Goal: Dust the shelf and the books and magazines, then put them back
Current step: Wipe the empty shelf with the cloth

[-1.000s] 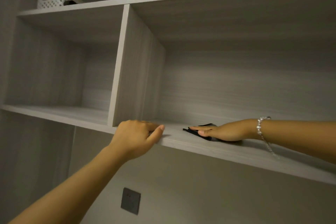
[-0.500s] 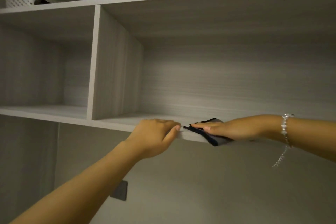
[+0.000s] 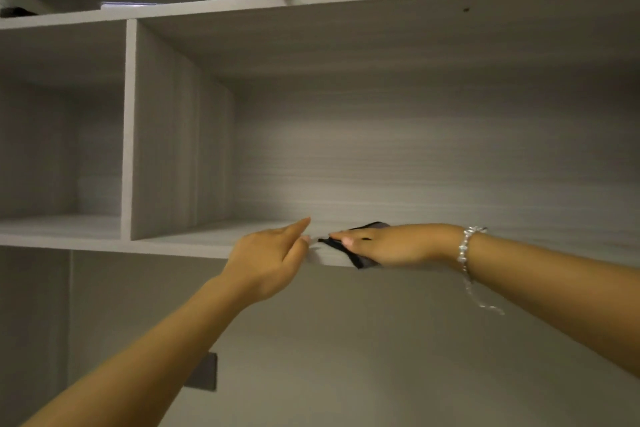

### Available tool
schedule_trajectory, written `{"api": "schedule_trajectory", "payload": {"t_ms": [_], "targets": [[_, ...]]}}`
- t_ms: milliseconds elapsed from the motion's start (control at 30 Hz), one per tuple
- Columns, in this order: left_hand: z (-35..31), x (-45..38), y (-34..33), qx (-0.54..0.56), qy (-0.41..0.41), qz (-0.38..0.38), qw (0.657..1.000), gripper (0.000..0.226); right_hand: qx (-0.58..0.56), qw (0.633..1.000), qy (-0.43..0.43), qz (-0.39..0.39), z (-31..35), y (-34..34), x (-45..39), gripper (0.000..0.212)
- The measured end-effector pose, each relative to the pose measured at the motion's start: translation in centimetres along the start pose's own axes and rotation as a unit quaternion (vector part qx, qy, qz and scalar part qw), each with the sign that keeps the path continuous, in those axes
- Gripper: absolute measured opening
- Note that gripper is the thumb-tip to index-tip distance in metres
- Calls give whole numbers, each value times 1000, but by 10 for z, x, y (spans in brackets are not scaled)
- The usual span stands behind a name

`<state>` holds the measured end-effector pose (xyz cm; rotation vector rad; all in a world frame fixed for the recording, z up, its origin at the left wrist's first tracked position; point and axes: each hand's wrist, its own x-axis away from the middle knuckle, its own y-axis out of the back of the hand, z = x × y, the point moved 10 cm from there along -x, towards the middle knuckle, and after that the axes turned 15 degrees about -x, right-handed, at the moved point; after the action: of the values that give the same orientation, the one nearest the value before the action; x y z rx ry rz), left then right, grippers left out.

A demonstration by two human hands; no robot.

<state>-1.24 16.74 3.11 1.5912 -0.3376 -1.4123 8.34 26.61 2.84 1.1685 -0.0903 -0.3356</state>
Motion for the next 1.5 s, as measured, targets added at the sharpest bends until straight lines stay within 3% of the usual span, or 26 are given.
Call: {"api": "schedule_trajectory", "payload": {"t_ms": [100, 234, 334, 467, 534, 767, 901, 1101, 1234, 1368, 1501], "targets": [[-10, 2, 7, -31, 8, -28, 999, 51, 30, 999, 25, -26, 11, -5, 9, 47], [-41, -4, 10, -55, -40, -66, 995, 81, 46, 997, -4, -55, -18, 12, 37, 46], [-59, -10, 11, -68, -59, -60, 994, 82, 9, 997, -60, -43, -63, 32, 62, 48], [-77, -18, -5, -32, -81, 63, 994, 50, -31, 982, -178, -52, -133, 63, 92, 55], [-82, -19, -10, -17, -92, 116, 989, 49, -25, 980, -196, -39, -140, 65, 95, 53], [-92, -46, -31, 60, -100, 221, 968, 51, -13, 990, -140, -1, -119, 53, 98, 46], [-91, -65, -37, 121, -64, 232, 963, 53, -33, 984, -173, 30, -135, 60, 96, 46], [-78, -77, -42, 57, 26, 216, 974, 58, 11, 975, -219, 34, -179, 76, 47, 48], [-68, -77, -45, 17, 68, 228, 971, 53, -1, 978, -202, 46, -165, 66, 4, 49], [-70, -78, -50, 33, 61, 255, 964, 53, 0, 990, -121, 79, -122, 40, -28, 48], [-61, -71, -56, 33, 15, 284, 958, 58, 6, 991, -97, 95, -128, 42, -28, 49]]}}
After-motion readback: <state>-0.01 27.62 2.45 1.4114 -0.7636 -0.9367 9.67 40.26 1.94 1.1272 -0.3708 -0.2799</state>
